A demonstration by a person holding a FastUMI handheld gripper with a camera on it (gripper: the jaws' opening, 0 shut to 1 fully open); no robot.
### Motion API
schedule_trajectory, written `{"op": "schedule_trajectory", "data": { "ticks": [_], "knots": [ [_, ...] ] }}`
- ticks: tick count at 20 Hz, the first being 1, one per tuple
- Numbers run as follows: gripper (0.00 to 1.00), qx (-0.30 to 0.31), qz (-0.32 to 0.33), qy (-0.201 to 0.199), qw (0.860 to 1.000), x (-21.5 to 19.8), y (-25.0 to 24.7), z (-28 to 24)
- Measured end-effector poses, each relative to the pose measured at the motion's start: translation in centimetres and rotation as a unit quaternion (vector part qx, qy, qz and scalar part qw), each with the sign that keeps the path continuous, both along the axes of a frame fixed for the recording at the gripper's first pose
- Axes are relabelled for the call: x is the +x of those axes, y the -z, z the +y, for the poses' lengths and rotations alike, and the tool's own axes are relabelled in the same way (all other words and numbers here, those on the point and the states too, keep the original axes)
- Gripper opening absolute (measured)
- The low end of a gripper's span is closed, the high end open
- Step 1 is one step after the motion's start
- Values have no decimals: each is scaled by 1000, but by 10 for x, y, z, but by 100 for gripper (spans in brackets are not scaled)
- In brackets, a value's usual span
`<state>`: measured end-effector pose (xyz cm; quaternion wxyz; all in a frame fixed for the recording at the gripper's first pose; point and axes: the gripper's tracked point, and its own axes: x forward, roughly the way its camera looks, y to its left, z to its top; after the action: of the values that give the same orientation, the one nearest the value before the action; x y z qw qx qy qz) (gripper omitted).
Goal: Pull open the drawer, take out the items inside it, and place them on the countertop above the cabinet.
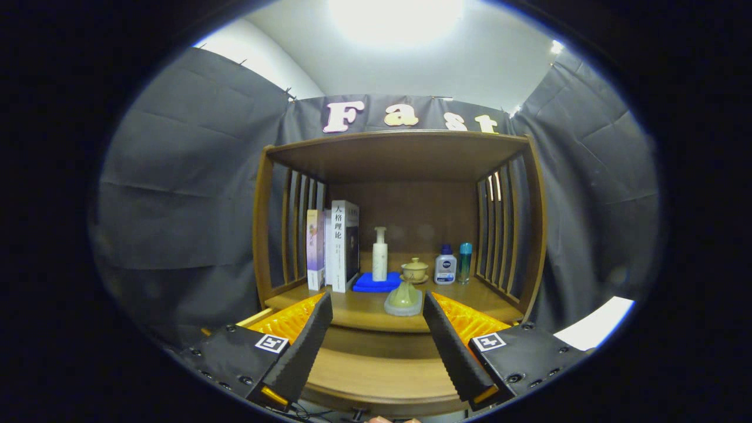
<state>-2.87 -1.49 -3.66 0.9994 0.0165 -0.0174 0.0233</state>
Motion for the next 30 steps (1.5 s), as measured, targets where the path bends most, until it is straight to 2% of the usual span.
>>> {"op": "schedule_trajectory", "data": {
  "ticks": [5, 10, 13, 16, 18, 22, 30],
  "knots": [
    [100, -21, 36, 16, 999, -29, 52, 5],
    [100, -30, 26, 43, 998, -48, 72, -2],
    [100, -29, 42, 56, 997, -53, 89, -3],
    [100, -72, 64, 75, 993, -54, 111, -8],
    [98, -89, 81, 64, 991, -54, 127, 1],
    [98, -70, 100, 53, 991, -53, 141, 10],
    [98, -68, 119, 34, 990, -48, 163, 27]
  ]
}}
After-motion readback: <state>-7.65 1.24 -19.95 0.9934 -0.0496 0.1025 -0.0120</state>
